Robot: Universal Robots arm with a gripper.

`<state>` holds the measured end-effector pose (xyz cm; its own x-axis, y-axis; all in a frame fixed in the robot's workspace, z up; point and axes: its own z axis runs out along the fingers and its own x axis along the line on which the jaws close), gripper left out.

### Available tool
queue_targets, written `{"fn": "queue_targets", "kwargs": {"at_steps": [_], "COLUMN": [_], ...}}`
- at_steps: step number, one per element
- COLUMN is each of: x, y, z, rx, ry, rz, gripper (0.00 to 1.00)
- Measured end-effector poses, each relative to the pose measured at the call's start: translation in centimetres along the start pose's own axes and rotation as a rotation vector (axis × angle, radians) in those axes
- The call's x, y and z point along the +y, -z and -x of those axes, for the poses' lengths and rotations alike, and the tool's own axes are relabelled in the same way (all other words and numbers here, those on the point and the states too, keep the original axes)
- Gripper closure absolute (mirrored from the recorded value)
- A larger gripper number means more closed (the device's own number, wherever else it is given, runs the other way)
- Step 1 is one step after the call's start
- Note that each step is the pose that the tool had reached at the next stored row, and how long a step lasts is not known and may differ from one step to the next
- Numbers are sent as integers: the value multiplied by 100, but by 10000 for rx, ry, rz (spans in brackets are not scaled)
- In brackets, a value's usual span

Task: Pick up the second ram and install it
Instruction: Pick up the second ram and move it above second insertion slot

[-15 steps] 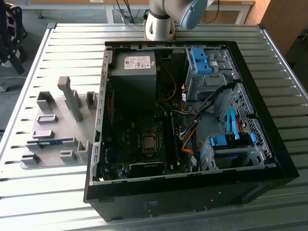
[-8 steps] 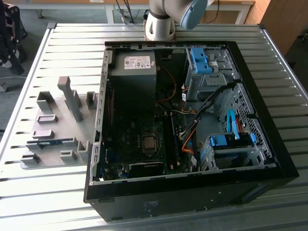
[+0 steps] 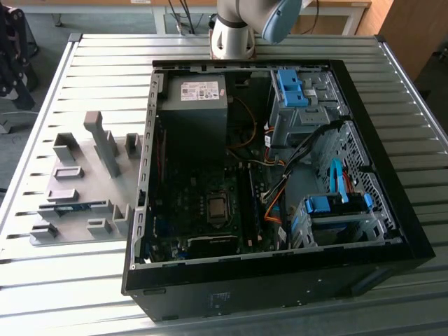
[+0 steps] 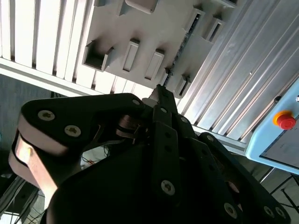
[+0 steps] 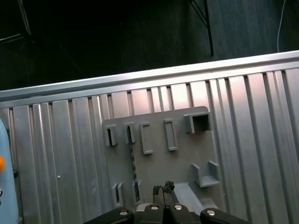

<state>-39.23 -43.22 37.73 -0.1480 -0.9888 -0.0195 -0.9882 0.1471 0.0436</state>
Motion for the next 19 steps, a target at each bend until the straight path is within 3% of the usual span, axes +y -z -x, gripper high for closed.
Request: {"fn": "queue_targets", "kwargs": {"at_steps": [15,19], "x": [4,8], "y": [-24,-31], "z": [-14,-18], "rx": [10,33], "ry": [188,691], "rz": [0,11], "gripper": [90,90]}}
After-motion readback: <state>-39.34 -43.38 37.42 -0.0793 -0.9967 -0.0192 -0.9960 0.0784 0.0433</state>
